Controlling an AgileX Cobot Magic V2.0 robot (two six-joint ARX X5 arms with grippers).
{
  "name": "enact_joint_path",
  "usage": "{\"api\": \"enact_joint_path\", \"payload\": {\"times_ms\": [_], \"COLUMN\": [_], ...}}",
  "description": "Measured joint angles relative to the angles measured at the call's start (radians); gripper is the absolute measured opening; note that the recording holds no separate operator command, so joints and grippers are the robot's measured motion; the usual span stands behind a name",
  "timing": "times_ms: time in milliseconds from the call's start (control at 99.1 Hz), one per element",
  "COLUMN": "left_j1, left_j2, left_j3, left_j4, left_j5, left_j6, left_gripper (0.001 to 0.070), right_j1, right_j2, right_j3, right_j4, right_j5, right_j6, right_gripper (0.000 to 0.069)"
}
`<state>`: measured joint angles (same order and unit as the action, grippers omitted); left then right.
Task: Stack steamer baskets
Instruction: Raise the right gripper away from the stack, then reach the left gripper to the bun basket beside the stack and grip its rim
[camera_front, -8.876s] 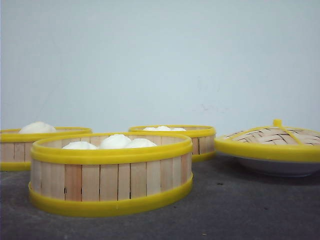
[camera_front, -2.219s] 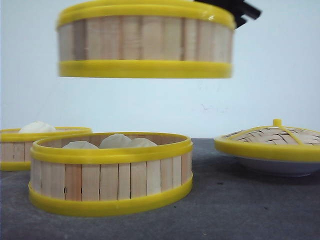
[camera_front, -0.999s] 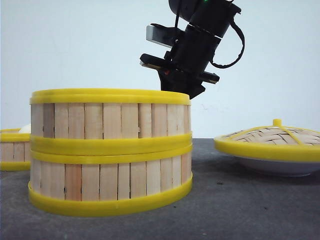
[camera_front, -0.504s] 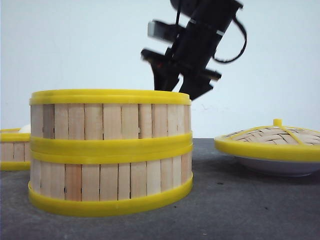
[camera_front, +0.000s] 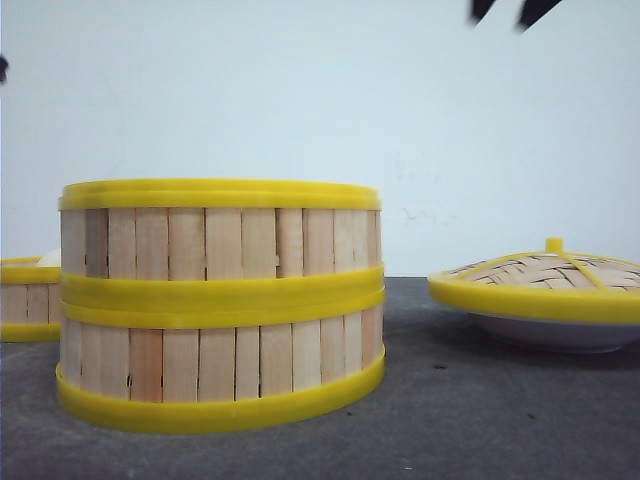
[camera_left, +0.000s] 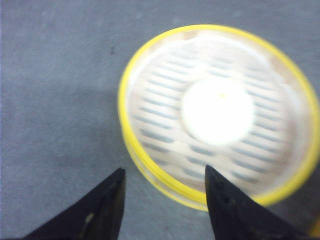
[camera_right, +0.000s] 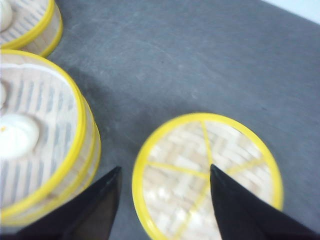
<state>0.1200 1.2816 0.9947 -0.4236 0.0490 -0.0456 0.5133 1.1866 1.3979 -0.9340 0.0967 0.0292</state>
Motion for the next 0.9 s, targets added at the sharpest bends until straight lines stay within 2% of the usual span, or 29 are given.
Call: {"api": "enact_joint_path", "payload": {"times_ms": [202,434,797,837,898], "left_j1": [0.047,0.051,0.051,0.051,0.051], "left_j2": [0.237,0.422,0.579,0.583,0.586], "left_j3": [0.137,0.254,0.322,0.322,0.322], "left_j4": [-0.006,-0.005,0.003,0.004,0.005], "left_j5": [-0.001,-0.001,-0.001,-0.001,-0.001], "left_j6": [0.000,0.000,0.000,0.000,0.001], "left_gripper": [0.0298,0.0298,0.0297,0.0284,0.0225], "right_j1": [-0.005,-0.005,-0.005,-0.005,-0.005], "right_j2": [-0.127,-0.185,-0.190,-0.190,-0.190], "right_j3": [0.000,0.000,0.000,0.000,0.000], "right_j4": [-0.114,-0.186,-0.225,-0.225,-0.225], "right_j5": [0.042,0.066,0.091,0.091,0.091], "right_j6": [0.002,0.030,0.078,0.080,0.083], "right_gripper": [0.0342,0.0342,0.0343,0.0343,0.0343]}}
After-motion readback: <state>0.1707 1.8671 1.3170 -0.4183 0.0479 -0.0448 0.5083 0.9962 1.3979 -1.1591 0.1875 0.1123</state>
